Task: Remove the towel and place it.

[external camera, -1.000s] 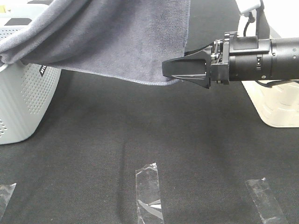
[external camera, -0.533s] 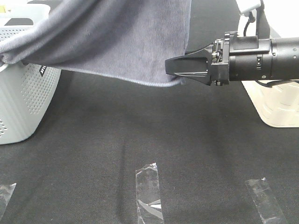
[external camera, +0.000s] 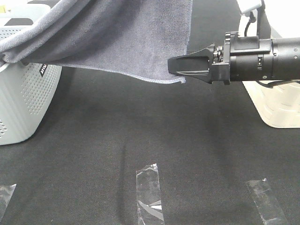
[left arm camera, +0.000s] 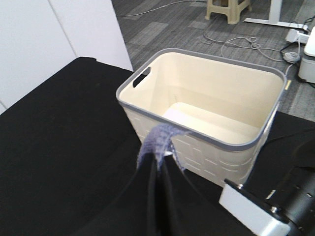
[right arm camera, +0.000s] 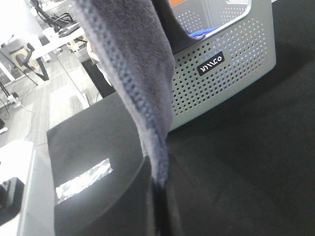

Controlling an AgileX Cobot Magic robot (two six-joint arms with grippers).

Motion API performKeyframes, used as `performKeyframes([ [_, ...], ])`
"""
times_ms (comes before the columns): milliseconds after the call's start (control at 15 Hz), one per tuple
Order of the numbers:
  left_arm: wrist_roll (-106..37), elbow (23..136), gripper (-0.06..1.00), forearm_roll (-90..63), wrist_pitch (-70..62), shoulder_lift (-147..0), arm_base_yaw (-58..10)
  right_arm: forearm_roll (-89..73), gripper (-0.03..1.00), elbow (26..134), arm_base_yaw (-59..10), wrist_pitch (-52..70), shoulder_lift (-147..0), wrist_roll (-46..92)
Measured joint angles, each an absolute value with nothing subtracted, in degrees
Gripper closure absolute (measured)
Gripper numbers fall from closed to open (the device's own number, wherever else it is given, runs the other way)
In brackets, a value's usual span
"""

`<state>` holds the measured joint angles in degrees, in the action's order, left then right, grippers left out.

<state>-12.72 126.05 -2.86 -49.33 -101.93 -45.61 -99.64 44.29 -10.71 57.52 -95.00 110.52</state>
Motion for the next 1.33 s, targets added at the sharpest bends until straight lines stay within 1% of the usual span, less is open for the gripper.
performKeyframes([
  [133,-8.65,126.05,0.94,1.83,-49.39,-101.93,-45.61,-99.58,0.97,45.21,-10.71,57.52,-95.0,105.83],
  [267,-2.12,126.05,0.94,10.71,-51.62,-101.93,-45.61,-95.86,0.97,48.87,-10.71,57.52,-95.0,96.49],
  [400,7.1,126.05,0.94,26.3,-57.93,-102.79,-45.61,-78.78,0.97,58.33,-10.71,57.75,-95.0,75.92],
  [533,12.72,126.05,0.94,36.61,-61.99,-104.62,-44.98,-61.71,0.97,67.55,-10.71,57.87,-95.05,54.43],
  [600,13.46,126.05,0.94,37.7,-62.17,-105.2,-44.46,-57.24,0.97,70.24,-10.71,57.87,-95.05,49.22],
  [667,15.07,126.05,0.94,38.39,-61.99,-106.86,-42.28,-49.68,0.97,75.57,-10.71,58.04,-95.05,41.31],
  [800,16.39,126.05,0.94,36.9,-61.19,-108.92,-38.9,-37.18,0.97,84.97,-10.71,58.21,-95.05,30.65],
  [1000,16.96,126.05,0.94,27.79,-54.95,-111.44,-31.8,-29.68,0.97,98.49,-10.71,58.38,-95.05,26.13],
  [1067,16.96,126.57,0.94,25.78,-53.86,-111.21,-31.05,-29.51,0.97,100.04,-10.71,58.38,-95.05,26.13],
  [1133,16.73,127.65,0.94,25.1,-52.77,-110.64,-30.94,-29.22,0.97,105.31,-10.71,58.44,-95.05,26.13],
  [1333,15.99,132.12,0.94,24.06,-48.01,-106.74,-30.94,-27.96,0.97,115.79,-10.71,58.33,-95.05,26.13],
])
